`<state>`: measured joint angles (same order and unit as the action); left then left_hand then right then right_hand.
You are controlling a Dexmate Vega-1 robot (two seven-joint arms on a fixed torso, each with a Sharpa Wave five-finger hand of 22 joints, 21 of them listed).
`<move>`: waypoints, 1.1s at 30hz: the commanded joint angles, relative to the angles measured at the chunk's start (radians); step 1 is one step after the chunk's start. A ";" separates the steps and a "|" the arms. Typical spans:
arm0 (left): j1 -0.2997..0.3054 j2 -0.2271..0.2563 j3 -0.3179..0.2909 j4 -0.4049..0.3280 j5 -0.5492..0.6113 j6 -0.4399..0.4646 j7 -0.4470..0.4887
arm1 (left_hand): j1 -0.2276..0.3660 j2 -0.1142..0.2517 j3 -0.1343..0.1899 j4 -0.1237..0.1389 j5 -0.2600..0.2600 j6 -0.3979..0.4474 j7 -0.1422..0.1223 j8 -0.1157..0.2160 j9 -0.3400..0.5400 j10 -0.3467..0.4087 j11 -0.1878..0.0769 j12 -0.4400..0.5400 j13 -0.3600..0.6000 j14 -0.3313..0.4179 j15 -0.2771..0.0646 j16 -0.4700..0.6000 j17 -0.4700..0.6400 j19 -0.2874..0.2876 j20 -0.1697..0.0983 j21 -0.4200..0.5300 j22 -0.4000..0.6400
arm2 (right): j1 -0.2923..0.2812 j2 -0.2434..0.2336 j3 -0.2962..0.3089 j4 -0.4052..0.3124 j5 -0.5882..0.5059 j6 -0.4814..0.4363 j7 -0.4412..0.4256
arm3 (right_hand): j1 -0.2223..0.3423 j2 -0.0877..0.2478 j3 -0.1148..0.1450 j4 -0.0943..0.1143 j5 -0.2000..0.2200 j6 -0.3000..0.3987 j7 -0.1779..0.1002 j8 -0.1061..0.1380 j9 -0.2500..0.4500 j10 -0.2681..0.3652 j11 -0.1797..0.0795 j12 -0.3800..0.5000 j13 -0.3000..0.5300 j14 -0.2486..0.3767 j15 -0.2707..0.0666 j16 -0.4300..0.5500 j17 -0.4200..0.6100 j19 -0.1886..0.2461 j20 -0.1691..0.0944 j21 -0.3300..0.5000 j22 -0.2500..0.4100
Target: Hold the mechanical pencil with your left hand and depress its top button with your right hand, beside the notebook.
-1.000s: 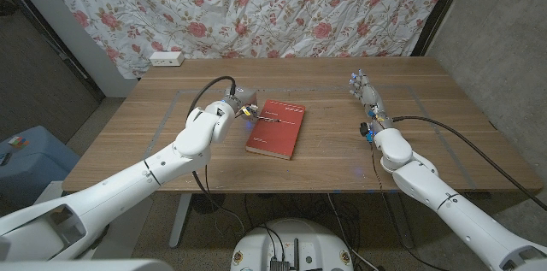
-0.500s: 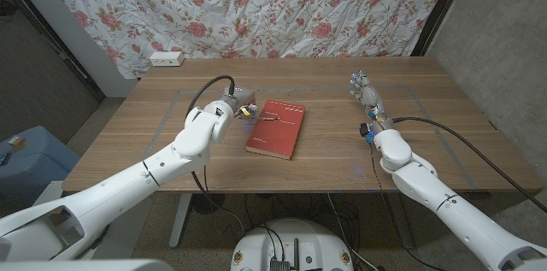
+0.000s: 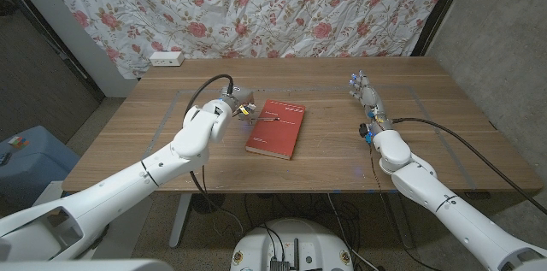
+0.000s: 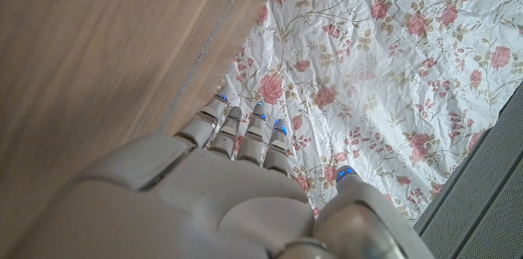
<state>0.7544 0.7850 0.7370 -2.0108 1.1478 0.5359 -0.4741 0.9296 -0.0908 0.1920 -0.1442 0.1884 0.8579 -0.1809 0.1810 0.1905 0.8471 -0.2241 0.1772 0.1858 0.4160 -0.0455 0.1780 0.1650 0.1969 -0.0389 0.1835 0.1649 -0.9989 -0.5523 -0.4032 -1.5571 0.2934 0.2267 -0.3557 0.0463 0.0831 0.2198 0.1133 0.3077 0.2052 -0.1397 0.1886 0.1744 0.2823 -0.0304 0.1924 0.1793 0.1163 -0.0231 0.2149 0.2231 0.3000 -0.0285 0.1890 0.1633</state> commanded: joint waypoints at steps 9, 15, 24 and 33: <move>-0.023 -0.001 -0.044 -0.033 -0.074 0.029 -0.168 | -0.150 0.017 -0.025 0.024 -0.003 -0.214 0.011 -0.003 -0.009 -0.278 0.005 -0.007 -0.003 -0.145 -0.111 -0.004 0.004 -0.144 0.023 -0.007 0.004 | 0.005 -0.007 0.017 0.031 0.081 0.030 0.084 | -0.014 -0.007 -0.007 0.005 -0.005 -0.033 0.031 -0.011 0.002 -0.023 0.011 -0.011 0.002 -0.015 -0.008 -0.005 0.003 -0.008 0.003 -0.005 0.003; -0.015 0.019 -0.059 -0.052 -0.113 0.040 -0.165 | -0.206 0.032 -0.031 0.037 -0.001 -0.273 0.020 -0.006 -0.010 -0.363 0.010 -0.007 -0.004 -0.188 -0.100 -0.006 0.004 -0.173 0.028 -0.005 0.004 | 0.008 0.004 0.024 0.046 0.115 0.041 0.100 | -0.011 -0.006 -0.005 0.004 -0.006 -0.058 0.051 -0.015 0.001 -0.030 0.008 -0.011 0.001 -0.006 -0.027 -0.003 0.000 -0.013 -0.008 -0.006 0.003; 0.007 0.028 -0.087 -0.057 -0.196 0.077 -0.111 | -0.240 0.069 -0.024 0.050 -0.001 -0.310 0.033 -0.006 -0.010 -0.413 0.013 -0.006 -0.004 -0.213 -0.106 -0.006 0.004 -0.176 0.030 -0.001 0.005 | 0.017 0.016 0.026 0.063 0.154 0.049 0.126 | -0.010 -0.004 -0.003 0.003 -0.006 -0.066 0.060 -0.013 0.000 -0.036 0.013 -0.011 0.001 0.000 -0.013 -0.002 -0.003 -0.020 -0.011 -0.008 0.002; 0.052 0.043 -0.139 -0.068 -0.343 0.104 0.024 | -0.259 0.086 -0.020 0.053 -0.002 -0.332 0.035 -0.006 -0.012 -0.444 0.016 -0.004 -0.004 -0.232 -0.098 -0.008 0.002 -0.182 0.025 -0.001 0.004 | 0.028 0.025 0.019 0.082 0.170 0.068 0.151 | -0.013 -0.006 -0.005 0.004 -0.007 -0.079 0.061 -0.014 0.000 -0.050 0.019 -0.013 0.001 -0.008 0.002 -0.005 -0.004 -0.023 -0.009 -0.007 0.002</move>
<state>0.7576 0.8061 0.6567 -2.0620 0.9381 0.6105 -0.5618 0.6791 -0.0052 0.1704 -0.0940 0.1847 0.5338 -0.1447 0.1772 0.1765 0.4089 -0.2097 0.1733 0.1814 0.1882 -0.0405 0.1733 0.1650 0.0216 -0.0126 0.1796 0.1649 -0.9813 -0.5383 -0.3801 -1.4965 0.4270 0.2703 -0.2425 0.0357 0.0725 0.2156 0.1175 0.3027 0.1296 -0.0786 0.1771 0.1722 0.2335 -0.0109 0.1808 0.1767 0.1035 -0.0316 0.2109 0.2183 0.2779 -0.0429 0.1811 0.1633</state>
